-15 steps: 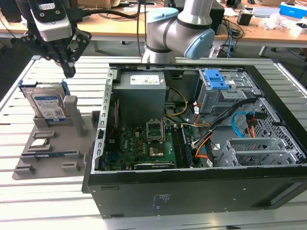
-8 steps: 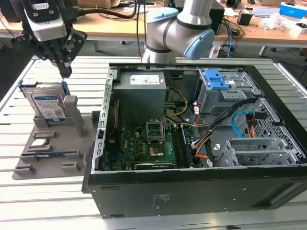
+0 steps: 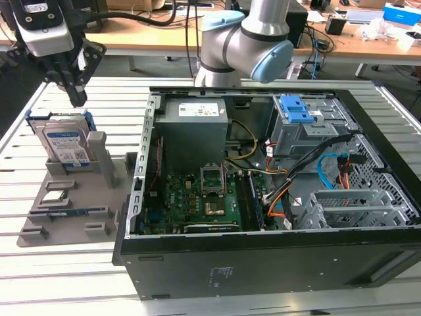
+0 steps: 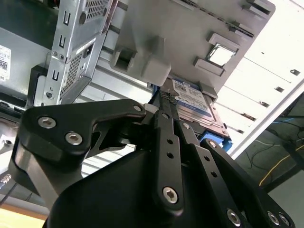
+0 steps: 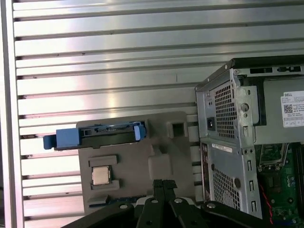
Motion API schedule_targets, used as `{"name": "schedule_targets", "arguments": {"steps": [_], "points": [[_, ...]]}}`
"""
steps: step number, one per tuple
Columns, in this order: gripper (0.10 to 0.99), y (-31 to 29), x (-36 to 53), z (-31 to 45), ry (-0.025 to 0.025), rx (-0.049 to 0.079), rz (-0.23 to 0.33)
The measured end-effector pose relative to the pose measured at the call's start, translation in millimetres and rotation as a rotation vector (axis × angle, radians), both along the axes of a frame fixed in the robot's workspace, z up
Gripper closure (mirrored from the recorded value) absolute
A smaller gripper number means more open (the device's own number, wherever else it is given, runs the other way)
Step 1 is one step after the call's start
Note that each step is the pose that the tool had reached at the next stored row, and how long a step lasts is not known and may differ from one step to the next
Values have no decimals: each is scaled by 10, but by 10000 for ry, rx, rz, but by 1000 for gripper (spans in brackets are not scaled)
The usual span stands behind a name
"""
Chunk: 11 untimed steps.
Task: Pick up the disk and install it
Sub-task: 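Reach for the disk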
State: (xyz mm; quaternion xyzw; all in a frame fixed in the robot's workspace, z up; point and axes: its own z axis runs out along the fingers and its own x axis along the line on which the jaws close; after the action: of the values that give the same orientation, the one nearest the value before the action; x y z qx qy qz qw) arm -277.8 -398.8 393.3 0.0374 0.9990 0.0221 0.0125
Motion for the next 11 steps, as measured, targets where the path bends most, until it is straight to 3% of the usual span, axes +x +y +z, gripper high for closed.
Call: {"name": "schedule_targets", "arguments": {"steps": [11], "points": [[980,0,-207,0,0,-1,0]]}}
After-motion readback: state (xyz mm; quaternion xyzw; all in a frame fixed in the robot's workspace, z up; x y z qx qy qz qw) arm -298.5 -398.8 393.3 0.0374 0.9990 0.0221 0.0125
